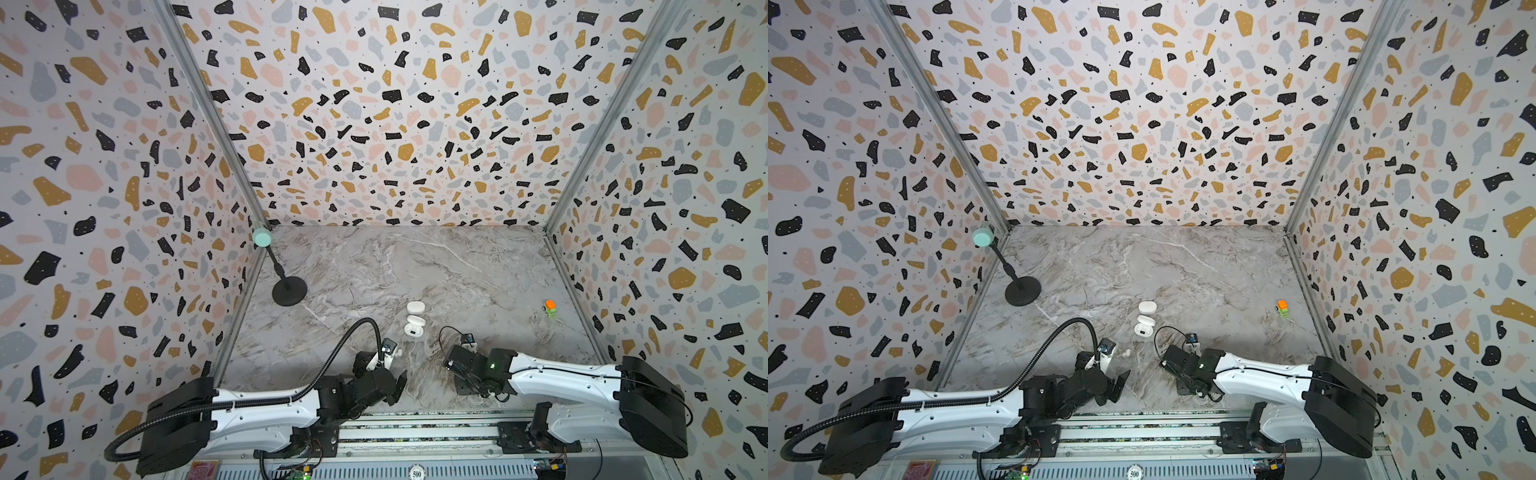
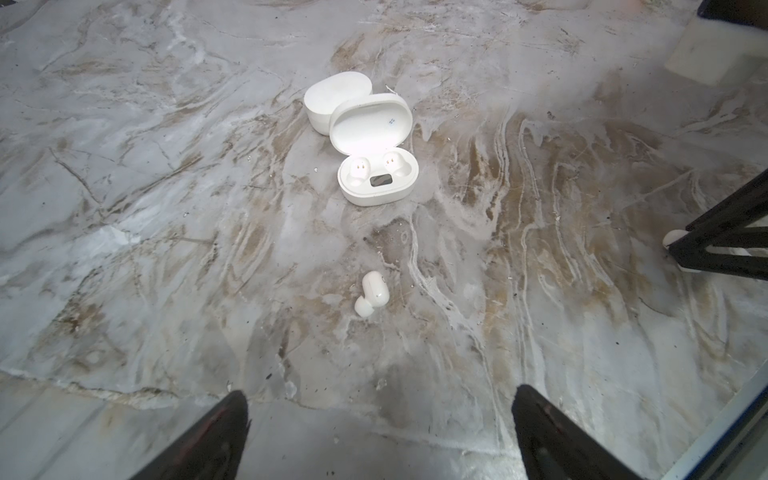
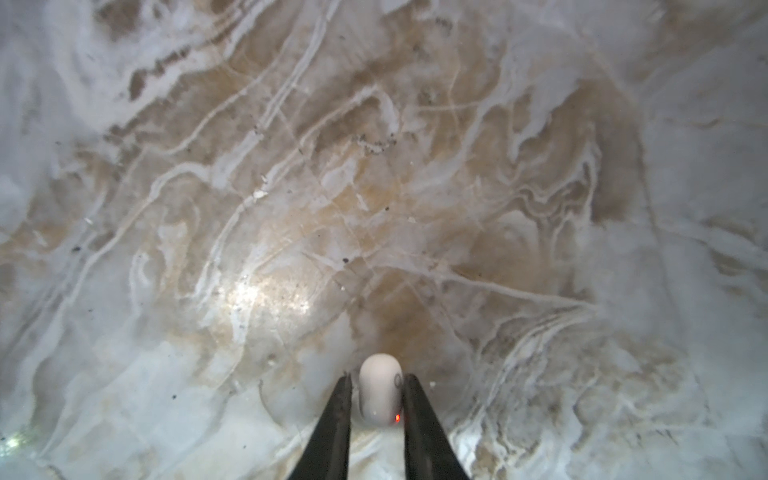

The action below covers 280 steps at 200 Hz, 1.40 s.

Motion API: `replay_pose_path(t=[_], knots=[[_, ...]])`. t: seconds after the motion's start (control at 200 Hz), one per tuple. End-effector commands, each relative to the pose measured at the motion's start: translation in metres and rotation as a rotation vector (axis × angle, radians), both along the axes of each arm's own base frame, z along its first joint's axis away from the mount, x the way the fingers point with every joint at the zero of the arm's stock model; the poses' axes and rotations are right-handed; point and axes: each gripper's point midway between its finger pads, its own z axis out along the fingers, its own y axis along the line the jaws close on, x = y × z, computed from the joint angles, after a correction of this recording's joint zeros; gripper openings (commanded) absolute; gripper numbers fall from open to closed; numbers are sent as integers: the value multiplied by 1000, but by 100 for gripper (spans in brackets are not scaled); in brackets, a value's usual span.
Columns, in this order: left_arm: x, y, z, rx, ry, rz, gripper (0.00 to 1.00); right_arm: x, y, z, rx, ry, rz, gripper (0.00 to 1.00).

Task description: Insert the wireless bluetooth earbuds into the charging case

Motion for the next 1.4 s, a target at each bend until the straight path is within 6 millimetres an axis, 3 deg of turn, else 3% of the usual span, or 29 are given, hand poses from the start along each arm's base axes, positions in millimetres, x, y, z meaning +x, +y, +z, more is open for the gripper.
replay_pose_path(t=[0.0, 0.335, 0.866, 1.397], knots=[[1, -2, 3, -20, -15, 6, 100, 1, -2, 5, 6, -6, 3, 25], [1, -3, 3, -16, -13, 5, 100, 1, 3, 10, 103, 26, -17, 29], [1, -4, 1, -9, -11, 1, 100, 2, -4, 13, 115, 51, -22, 29], [1, -6, 1, -4, -8, -6, 100, -3, -21, 4, 95, 68, -16, 28]])
